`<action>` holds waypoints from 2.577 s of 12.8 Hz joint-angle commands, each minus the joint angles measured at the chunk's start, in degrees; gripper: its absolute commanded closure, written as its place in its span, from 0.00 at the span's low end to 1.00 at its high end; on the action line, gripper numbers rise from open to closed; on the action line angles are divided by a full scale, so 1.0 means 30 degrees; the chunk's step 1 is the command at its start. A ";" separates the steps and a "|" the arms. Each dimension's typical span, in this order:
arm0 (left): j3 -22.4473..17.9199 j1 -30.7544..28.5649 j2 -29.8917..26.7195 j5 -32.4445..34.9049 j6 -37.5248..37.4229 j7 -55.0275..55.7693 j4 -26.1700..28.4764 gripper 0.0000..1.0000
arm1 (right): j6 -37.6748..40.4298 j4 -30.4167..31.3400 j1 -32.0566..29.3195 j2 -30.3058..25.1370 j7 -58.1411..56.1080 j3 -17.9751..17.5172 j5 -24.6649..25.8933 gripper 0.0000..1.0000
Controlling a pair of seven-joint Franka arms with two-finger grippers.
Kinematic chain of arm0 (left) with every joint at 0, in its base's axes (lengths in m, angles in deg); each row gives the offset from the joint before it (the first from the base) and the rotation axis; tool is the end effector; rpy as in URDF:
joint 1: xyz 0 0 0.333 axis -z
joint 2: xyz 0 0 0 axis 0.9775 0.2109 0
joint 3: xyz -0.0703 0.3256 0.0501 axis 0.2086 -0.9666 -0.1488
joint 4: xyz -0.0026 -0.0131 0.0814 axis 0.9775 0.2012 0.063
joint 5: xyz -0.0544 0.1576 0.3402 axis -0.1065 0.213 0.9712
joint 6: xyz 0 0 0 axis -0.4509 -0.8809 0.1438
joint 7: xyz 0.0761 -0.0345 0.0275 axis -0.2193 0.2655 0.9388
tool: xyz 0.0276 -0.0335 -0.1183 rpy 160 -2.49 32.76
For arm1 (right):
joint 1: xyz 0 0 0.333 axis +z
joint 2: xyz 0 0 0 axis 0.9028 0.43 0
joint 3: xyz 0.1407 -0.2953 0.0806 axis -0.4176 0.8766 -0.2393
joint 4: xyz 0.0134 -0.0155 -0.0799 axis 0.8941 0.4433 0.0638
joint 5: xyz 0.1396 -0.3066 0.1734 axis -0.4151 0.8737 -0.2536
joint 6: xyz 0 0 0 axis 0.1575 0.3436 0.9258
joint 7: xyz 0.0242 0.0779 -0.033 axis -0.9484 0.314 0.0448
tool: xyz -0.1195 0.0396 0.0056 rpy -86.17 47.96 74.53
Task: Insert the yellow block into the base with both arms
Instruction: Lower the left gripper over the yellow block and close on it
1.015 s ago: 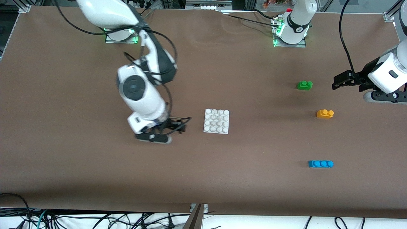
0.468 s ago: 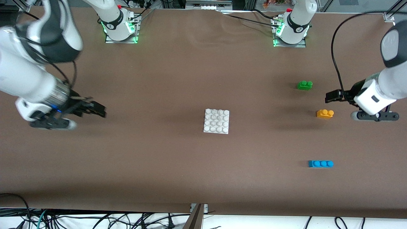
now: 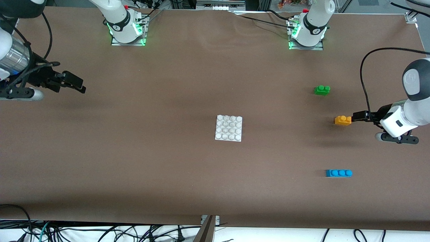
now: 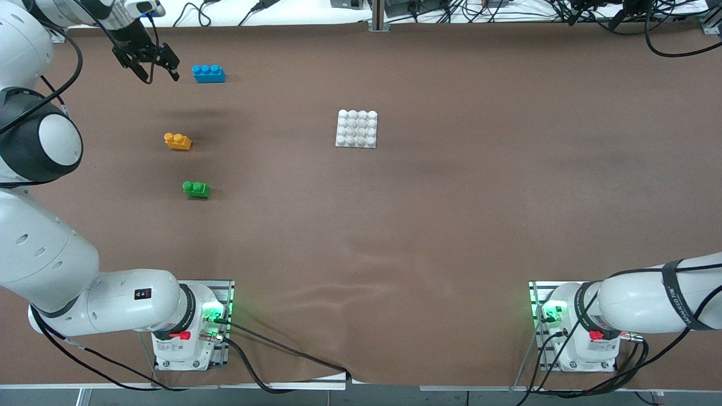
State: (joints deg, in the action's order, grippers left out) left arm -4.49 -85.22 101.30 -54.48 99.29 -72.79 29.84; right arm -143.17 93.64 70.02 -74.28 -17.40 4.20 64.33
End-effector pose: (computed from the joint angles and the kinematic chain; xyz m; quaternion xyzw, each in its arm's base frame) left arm 0.6136 0.0845 0.3815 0.9939 -0.0498 -0.0925 0.0327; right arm 0.5528 0.0595 0.5929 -0.9985 0.0339 0.0091 0.0429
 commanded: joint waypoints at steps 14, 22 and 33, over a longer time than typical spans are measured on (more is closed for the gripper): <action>0.0075 -0.1314 0.0792 0.1954 1.1642 -0.3126 0.8037 0.00 | 0.0468 -0.1131 -0.0306 -0.0156 0.0045 -0.0407 0.1478 0.01; 0.0046 -0.1344 0.0704 0.1954 1.4134 -0.3507 0.9855 0.00 | 0.1230 -0.1221 -0.0277 -0.0097 0.0338 -0.0436 0.2211 0.01; 0.0016 -0.1637 0.0762 0.1778 1.4339 -0.4181 1.0031 0.40 | 0.1347 -0.0811 -0.0423 0.0079 0.0397 -0.0084 0.2123 0.01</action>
State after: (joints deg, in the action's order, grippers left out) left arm -4.64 -89.67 104.66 -49.76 141.22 -84.31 58.50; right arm -139.77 91.16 69.13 -73.74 -16.91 4.09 70.26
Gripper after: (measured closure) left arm 0.132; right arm 0.009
